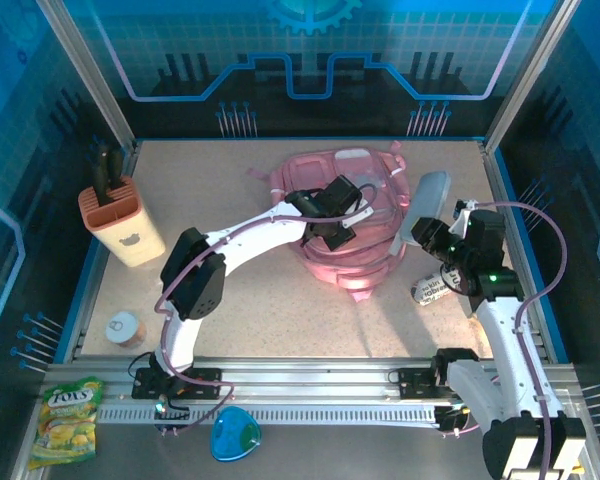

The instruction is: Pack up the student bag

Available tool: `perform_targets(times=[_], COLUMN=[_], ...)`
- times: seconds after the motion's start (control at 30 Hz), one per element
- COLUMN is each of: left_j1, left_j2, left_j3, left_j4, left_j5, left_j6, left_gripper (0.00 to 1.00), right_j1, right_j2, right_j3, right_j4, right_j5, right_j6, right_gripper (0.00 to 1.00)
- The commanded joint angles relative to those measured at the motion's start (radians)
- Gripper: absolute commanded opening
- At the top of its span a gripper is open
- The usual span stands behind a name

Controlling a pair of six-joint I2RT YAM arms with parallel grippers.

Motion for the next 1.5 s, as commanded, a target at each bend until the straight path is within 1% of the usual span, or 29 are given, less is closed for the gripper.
perform_targets(times=[0.0, 0.1, 0.27, 0.37, 0.5, 0.57, 0.63, 0.73, 0.87, 1.0, 1.17, 1.2, 1.23, 1.33, 1.4, 1.47], left_j1=[0.012, 0.019, 0.038, 0.046, 0.045, 0.045, 0.045, 0.045, 0.046, 0.045, 0.046, 0.047, 0.047, 0.049, 0.05, 0.052], left_j2=[-0.085, -0.108, -0.149, -0.177, -0.216, -0.223, -0.229, -0.23, -0.233, -0.24, -0.242, -0.24, -0.239, -0.238, -0.238, -0.24], left_j3=[-0.013, -0.019, -0.037, -0.052, -0.086, -0.09, -0.09, -0.088, -0.088, -0.088, -0.09, -0.087, -0.088, -0.086, -0.088, -0.091], left_j4=[0.083, 0.093, 0.143, 0.189, 0.259, 0.273, 0.278, 0.286, 0.296, 0.304, 0.309, 0.309, 0.309, 0.303, 0.3, 0.301], left_j5=[0.016, 0.037, 0.021, 0.026, 0.121, 0.142, 0.146, 0.156, 0.173, 0.163, 0.161, 0.161, 0.162, 0.157, 0.156, 0.157], left_j6=[-0.042, -0.064, -0.139, -0.189, -0.219, -0.233, -0.239, -0.254, -0.276, -0.29, -0.31, -0.312, -0.315, -0.319, -0.322, -0.326], left_gripper=[0.0, 0.0, 0.0, 0.0, 0.0, 0.0, 0.0, 0.0, 0.0, 0.0, 0.0, 0.0, 0.0, 0.0, 0.0, 0.0], right_j1=[-0.018, -0.02, -0.022, -0.022, -0.017, -0.004, 0.023, 0.076, 0.136, 0.19, 0.211, 0.211, 0.211, 0.211, 0.212, 0.21], right_j2=[-0.017, -0.016, -0.02, -0.013, 0.032, 0.064, 0.096, 0.153, 0.273, 0.42, 0.589, 0.613, 0.638, 0.665, 0.637, 0.582], right_j3=[-0.002, 0.005, -0.006, -0.03, -0.084, -0.105, -0.107, -0.11, -0.094, -0.049, 0.003, 0.012, 0.024, 0.041, 0.017, -0.015], right_j4=[-0.048, -0.08, -0.147, -0.136, 0.004, 0.092, 0.159, 0.274, 0.433, 0.542, 0.697, 0.704, 0.705, 0.655, 0.595, 0.538], right_j5=[0.011, 0.013, 0.034, 0.01, -0.147, -0.211, -0.24, -0.248, -0.245, -0.204, -0.131, -0.122, -0.113, -0.09, -0.065, -0.032], right_j6=[0.007, 0.01, 0.042, 0.079, 0.168, 0.209, 0.234, 0.276, 0.33, 0.361, 0.393, 0.396, 0.395, 0.381, 0.374, 0.361], right_gripper=[0.36, 0.37, 0.37, 0.37, 0.37, 0.37, 0.37, 0.37, 0.37, 0.36, 0.38, 0.39, 0.43, 0.62, 0.72, 0.79])
